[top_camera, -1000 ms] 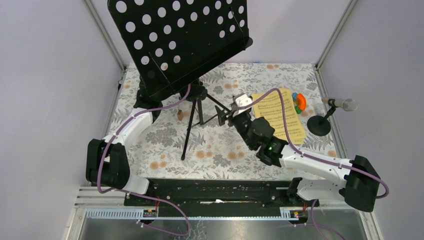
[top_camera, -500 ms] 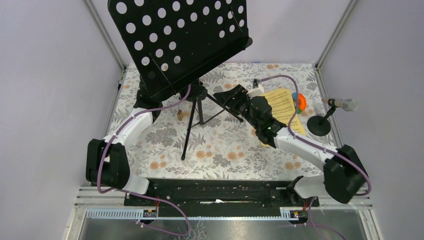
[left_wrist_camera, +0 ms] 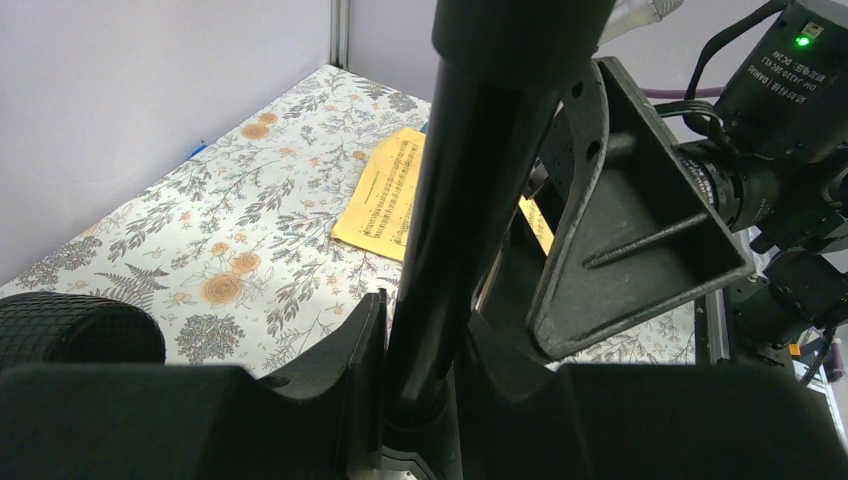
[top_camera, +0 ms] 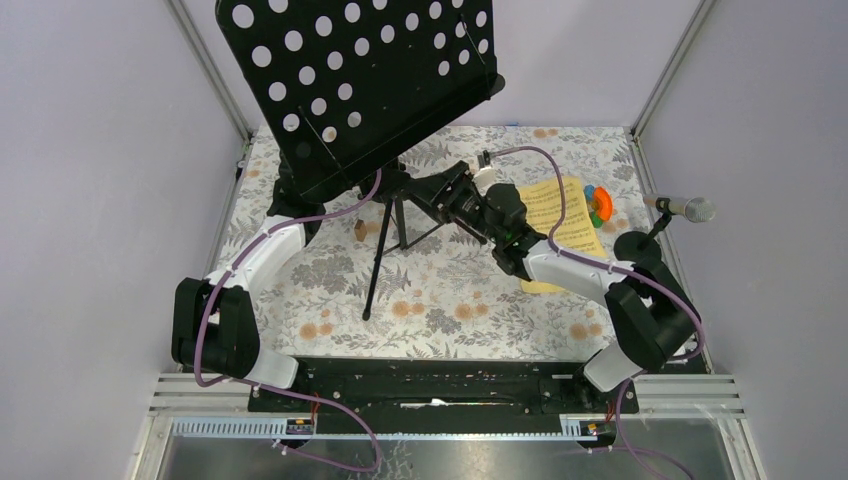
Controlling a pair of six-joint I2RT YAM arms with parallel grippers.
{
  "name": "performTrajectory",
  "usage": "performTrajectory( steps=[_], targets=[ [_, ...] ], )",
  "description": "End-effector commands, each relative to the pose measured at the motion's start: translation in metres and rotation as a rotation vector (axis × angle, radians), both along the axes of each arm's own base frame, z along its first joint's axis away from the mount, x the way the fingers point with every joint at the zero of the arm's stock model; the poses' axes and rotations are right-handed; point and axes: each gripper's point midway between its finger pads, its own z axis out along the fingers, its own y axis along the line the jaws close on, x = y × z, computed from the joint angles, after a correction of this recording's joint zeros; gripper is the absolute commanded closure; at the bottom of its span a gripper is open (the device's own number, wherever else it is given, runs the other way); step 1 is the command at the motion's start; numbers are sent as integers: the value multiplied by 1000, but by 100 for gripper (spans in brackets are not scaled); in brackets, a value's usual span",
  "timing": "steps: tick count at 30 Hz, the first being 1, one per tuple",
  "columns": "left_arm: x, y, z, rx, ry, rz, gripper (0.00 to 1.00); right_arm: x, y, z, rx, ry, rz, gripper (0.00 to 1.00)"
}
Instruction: Pack up the instrument practice props
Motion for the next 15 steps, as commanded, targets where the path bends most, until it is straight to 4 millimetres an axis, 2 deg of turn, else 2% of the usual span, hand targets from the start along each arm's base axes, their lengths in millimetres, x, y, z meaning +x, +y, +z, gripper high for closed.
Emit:
performTrajectory(
  steps=[1, 5, 15],
  targets=[
    [-2, 0, 15, -36, 65, 9, 100, 0, 10, 35, 114, -58, 59, 36],
    [-2, 0, 17, -36, 60, 9, 100, 0, 16, 26, 129, -37, 83, 46],
    [-2, 0, 15, -36, 69, 2, 100, 0, 16, 14, 114, -22, 89, 58]
  ],
)
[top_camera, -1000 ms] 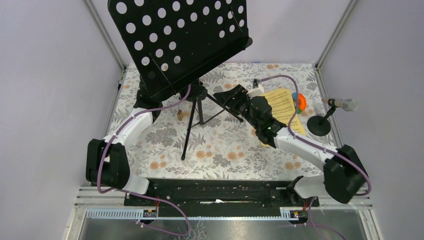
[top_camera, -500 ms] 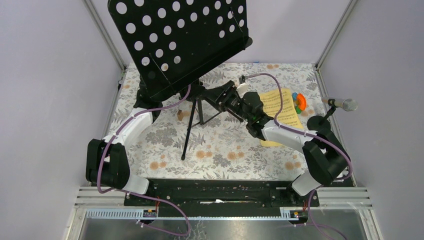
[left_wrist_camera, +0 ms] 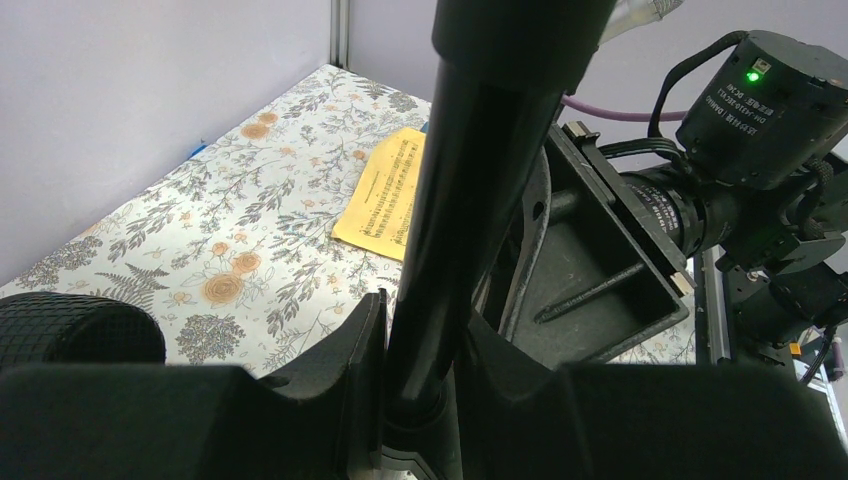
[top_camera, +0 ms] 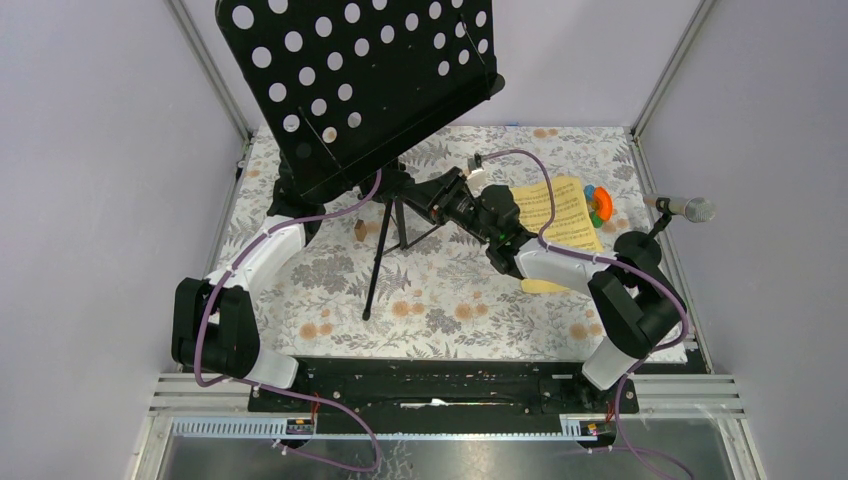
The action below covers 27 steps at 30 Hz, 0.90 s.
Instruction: Pack up the instrument practice props
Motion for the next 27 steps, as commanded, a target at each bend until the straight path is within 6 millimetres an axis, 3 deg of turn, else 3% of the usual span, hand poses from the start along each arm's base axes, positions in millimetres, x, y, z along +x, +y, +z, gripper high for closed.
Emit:
performTrajectory(
  steps=[1, 9, 16, 27],
  targets=[
    [-2, 0, 15, -37, 69, 4, 100, 0, 0, 19, 35, -59, 11, 61],
    [-1, -1, 13, -38, 75, 1, 100, 11, -5, -2, -193, -176, -49, 82],
    [-3, -1, 16, -42, 71, -2, 100, 25, -24, -35, -762, -460, -96, 94],
    [-4, -1, 18, -48, 69, -6, 100, 23, -32, -50, -1675, -1128, -67, 97]
  ],
)
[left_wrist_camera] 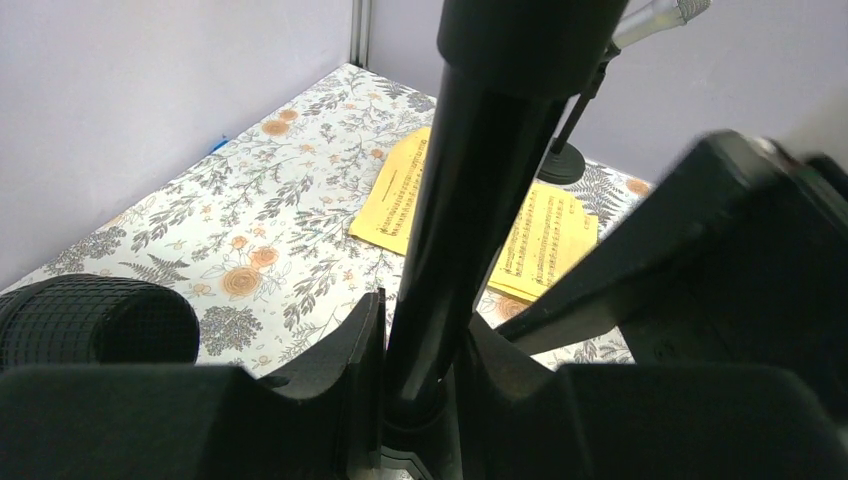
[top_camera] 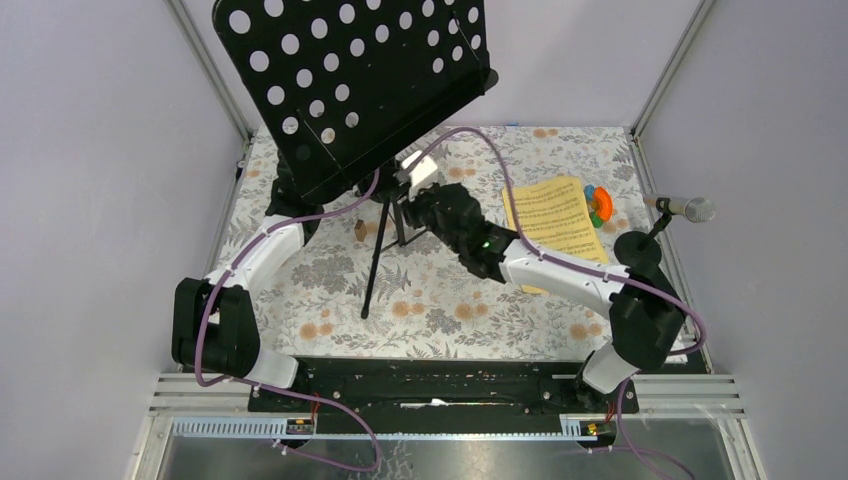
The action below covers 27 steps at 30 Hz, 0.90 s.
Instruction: Pack up the instrument practice props
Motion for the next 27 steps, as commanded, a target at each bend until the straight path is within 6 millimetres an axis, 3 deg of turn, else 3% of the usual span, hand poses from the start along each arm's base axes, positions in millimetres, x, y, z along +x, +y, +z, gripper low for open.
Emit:
performTrajectory(
  steps=[1, 8, 12, 16, 19, 22, 24, 25, 27],
  targets=[
    [-10, -6, 19, -50, 67, -37, 100, 14, -39, -40, -660, -280, -127, 97],
    [-10, -6, 18, -51, 70, -38, 100, 12, -61, -28, -1125, -686, -348, 95],
    [-10, -6, 16, -50, 74, -35, 100, 6, -66, -4, -1124, -826, -509, 92],
    [-6, -6, 12, -48, 85, -29, 93, 1, -66, 12, -998, -811, -552, 61],
    [-6, -6, 10, -48, 92, -32, 90, -5, -72, 19, -893, -770, -575, 47],
    [-6, -6, 12, -50, 90, -34, 90, -15, -77, 7, -780, -683, -540, 39],
    [-6, -7, 10, -51, 93, -35, 90, -23, -76, -10, -687, -590, -464, 27],
    [-6, -6, 10, -51, 93, -34, 89, -28, -74, -18, -636, -534, -408, 16],
    [-6, -7, 8, -50, 99, -36, 88, -46, -66, -26, -471, -430, -261, 9]
  ],
)
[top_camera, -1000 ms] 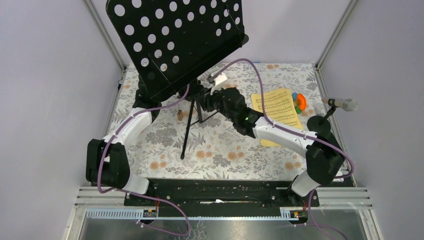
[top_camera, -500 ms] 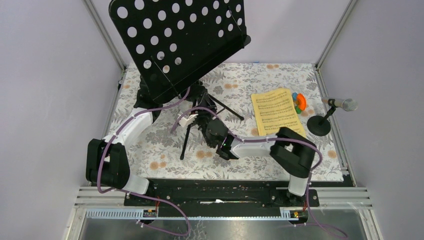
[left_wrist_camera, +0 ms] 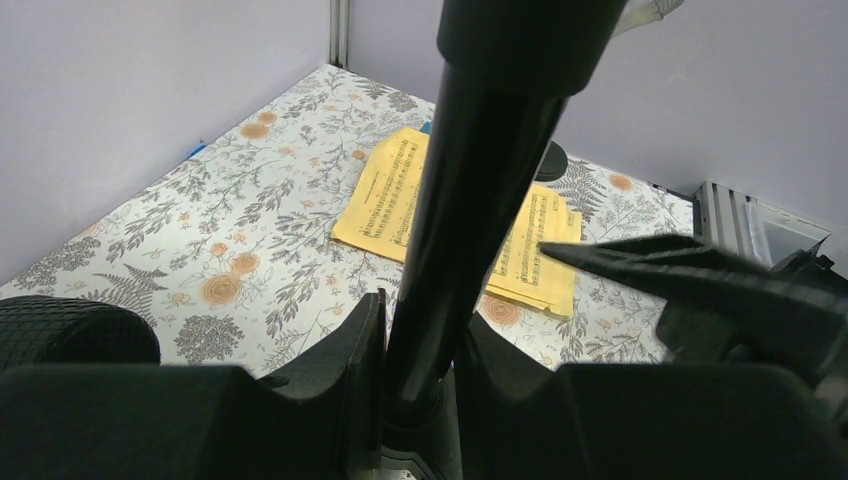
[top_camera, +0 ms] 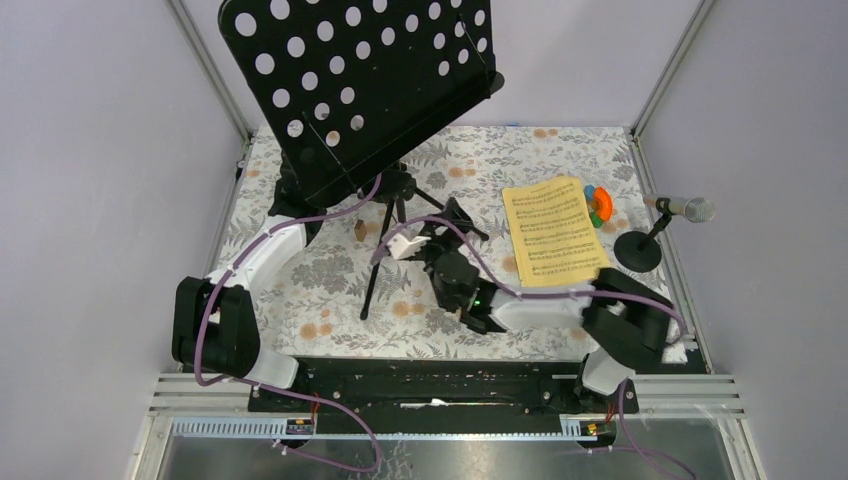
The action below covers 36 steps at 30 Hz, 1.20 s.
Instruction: Pack up the instrument practice props
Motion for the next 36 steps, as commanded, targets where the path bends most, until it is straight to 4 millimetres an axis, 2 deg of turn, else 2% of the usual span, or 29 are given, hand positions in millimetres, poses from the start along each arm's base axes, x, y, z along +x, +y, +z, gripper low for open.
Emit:
performTrajectory(
  steps=[1, 4, 8, 9, 12, 15, 19, 20, 25, 31, 36],
  targets=[
    [-1, -1, 8, -48, 102, -14, 88, -38, 10, 1, 458, 266, 232, 9],
    [-3, -5, 6, -49, 106, -29, 89, -59, 16, -12, 612, 424, 367, 8],
    [-8, -16, -1, -27, 108, -58, 97, -69, 13, -23, 780, 541, 439, 9],
    [-10, -20, -4, -15, 111, -71, 98, -70, 9, -29, 857, 586, 447, 9],
    [-20, -32, -9, 13, 112, -125, 99, -64, -8, -33, 1026, 634, 475, 11],
    [-30, -43, -11, 21, 109, -183, 100, -56, -25, -39, 1048, 620, 445, 11],
    [-38, -50, -14, 27, 113, -228, 100, -54, -31, -43, 1036, 637, 455, 11],
    [-38, -51, -14, 29, 114, -225, 97, -53, -33, -42, 1037, 633, 455, 11],
    [-34, -49, -14, 36, 109, -188, 71, -51, -40, -39, 1029, 600, 442, 11],
    [-29, -46, -11, 33, 103, -145, 55, -57, -45, -44, 1034, 610, 443, 11],
    [-31, -42, -2, 28, 69, -110, 47, -61, -50, -49, 1027, 620, 432, 11]
  ],
)
